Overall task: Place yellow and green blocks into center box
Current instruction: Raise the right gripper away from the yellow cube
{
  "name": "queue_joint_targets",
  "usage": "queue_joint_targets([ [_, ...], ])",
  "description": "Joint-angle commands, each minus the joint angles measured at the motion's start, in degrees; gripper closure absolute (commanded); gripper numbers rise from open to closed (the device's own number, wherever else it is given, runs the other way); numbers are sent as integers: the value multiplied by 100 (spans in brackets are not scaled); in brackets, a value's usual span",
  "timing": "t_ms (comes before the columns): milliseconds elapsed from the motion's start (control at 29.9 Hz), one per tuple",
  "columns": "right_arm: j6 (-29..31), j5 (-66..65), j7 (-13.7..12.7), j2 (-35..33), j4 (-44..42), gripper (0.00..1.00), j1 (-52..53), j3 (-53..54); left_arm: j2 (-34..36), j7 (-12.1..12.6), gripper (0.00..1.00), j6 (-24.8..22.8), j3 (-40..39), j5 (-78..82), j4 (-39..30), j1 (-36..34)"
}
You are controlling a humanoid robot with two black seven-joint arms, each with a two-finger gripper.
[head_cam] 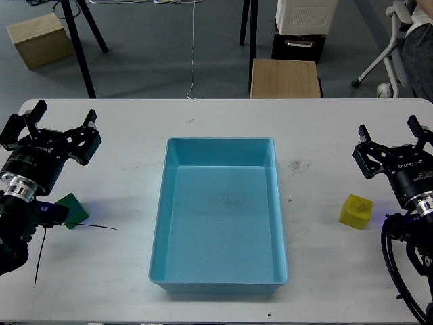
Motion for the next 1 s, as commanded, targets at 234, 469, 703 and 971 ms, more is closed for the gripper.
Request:
queue_joint_targets([
  [234, 57, 5, 48, 0, 2, 1, -44, 90, -3, 0, 0, 0, -6, 9, 15, 11],
  [469, 497, -1134, 83, 0, -24, 1, 16, 134, -3, 0, 0, 0, -6, 0, 68, 11],
  [703, 304, -4290, 654, -1009, 2, 1, 798, 160, -11, 0, 0, 0, -6, 0, 86, 20],
  [971, 119, -5852, 1372, -3188, -454, 3, 2230, -1050, -11, 0, 0, 0, -6, 0, 191, 20],
])
